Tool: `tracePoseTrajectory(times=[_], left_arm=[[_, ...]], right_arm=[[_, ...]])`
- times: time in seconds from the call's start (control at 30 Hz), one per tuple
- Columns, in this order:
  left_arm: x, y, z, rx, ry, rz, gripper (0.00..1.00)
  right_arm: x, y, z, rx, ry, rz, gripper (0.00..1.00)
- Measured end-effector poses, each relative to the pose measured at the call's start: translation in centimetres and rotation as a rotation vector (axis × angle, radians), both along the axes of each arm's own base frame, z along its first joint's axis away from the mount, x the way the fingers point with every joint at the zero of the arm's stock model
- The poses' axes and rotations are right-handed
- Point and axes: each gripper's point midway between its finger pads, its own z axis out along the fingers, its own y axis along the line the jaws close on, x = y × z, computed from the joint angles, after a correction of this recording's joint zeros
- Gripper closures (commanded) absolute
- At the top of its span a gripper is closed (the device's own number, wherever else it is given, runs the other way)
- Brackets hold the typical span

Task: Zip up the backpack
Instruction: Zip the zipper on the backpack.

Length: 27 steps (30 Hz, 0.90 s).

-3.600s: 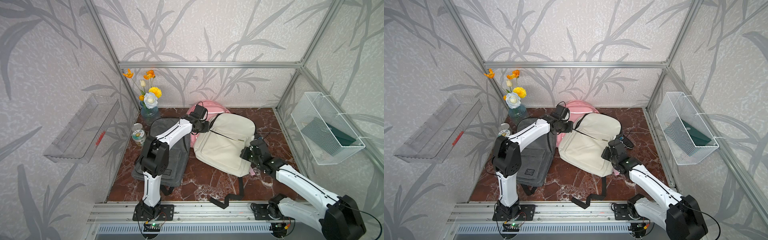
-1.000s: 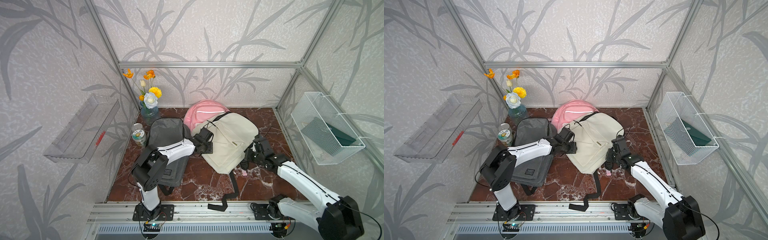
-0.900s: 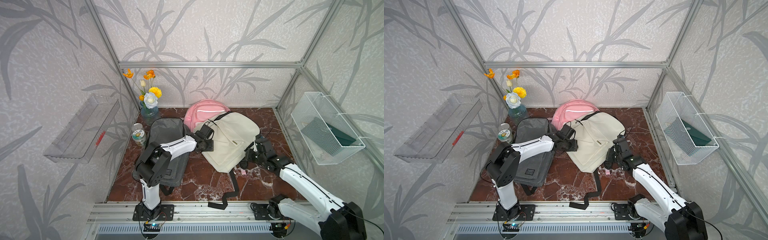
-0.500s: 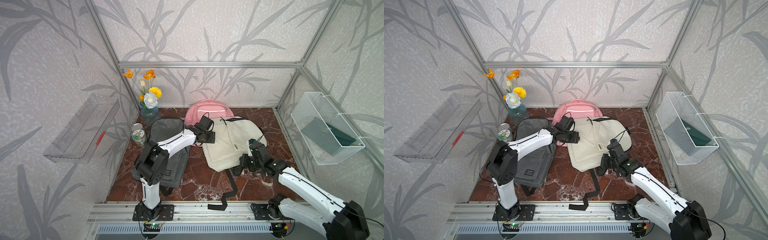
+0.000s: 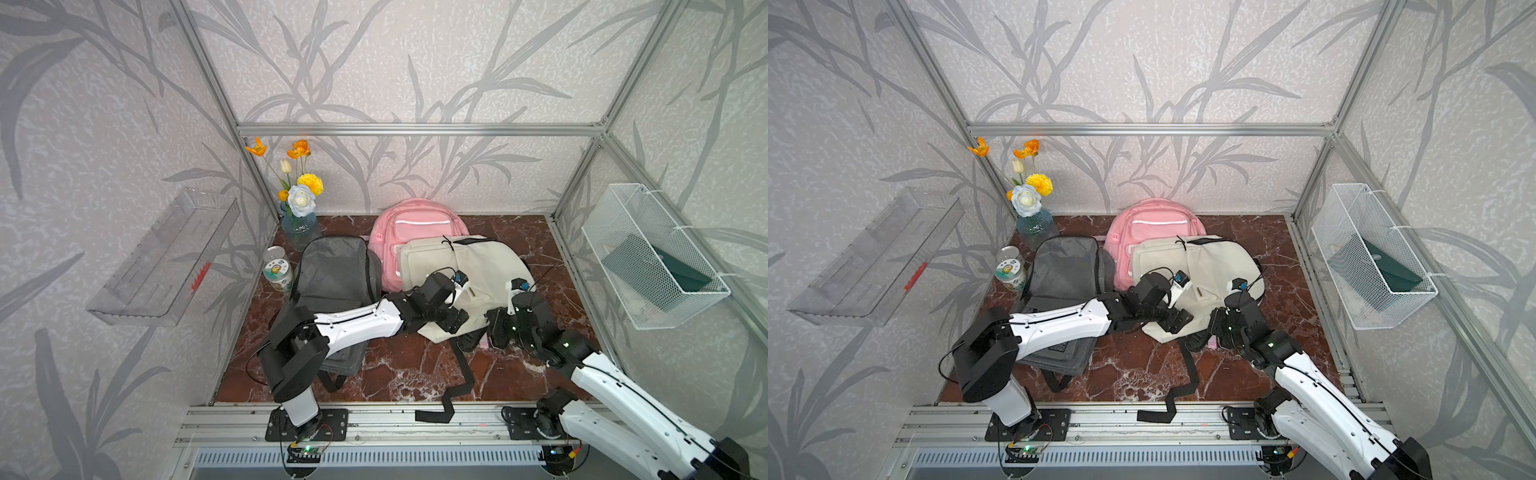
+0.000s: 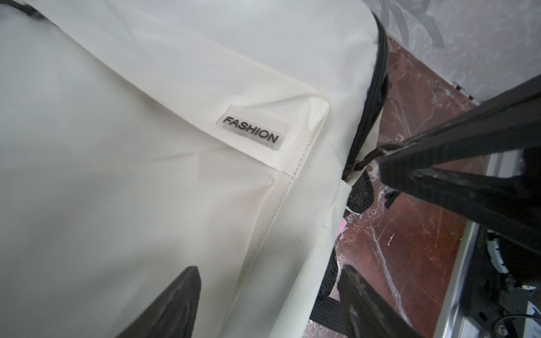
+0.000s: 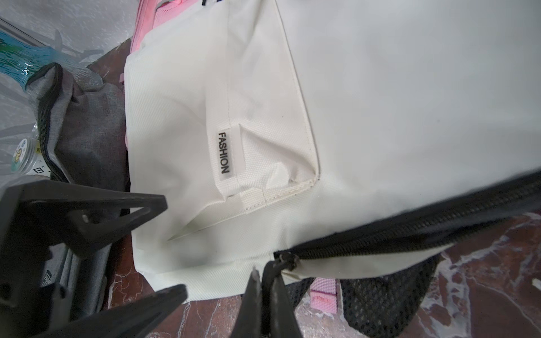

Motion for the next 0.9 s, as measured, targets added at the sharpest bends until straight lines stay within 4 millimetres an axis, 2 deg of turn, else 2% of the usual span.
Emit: tracePoseTrajectory(times=[0.2,0.43,0.53,0.6,0.77,0.9], left_arm=[[-0.2,-1.6,-2.0,0.038,-0.014,-0.057,0.26],[0.1,-2.8,-2.8,0.053,-0.038,-0.074,0.35],[0.3,-3.0,-3.0,0.063,-0.048,-0.077,0.47],[0.5,-3.1,-3.3,0.068,-0.054,-0.076,0.60],[0.3,-3.3,-4.1,0.080,-0.056,-0.084,0.83],[0.6,-3.3,-4.1,0.085,-0.069,-0.078,0.94]], right_arm=[[0.1,0.1,0.2,0.011,-0.006,-0.003,1.00],[0.1,0.3,0.2,0.025,0.000,-0.005,1.00],[0.1,0.3,0.2,0.030,0.003,-0.007,1.00],[0.1,0.3,0.2,0.032,0.003,-0.009,1.00],[-0.1,0.2,0.1,0.030,0.009,-0.016,1.00],[-0.2,-0.3,0.0,0.013,0.011,-0.031,1.00]])
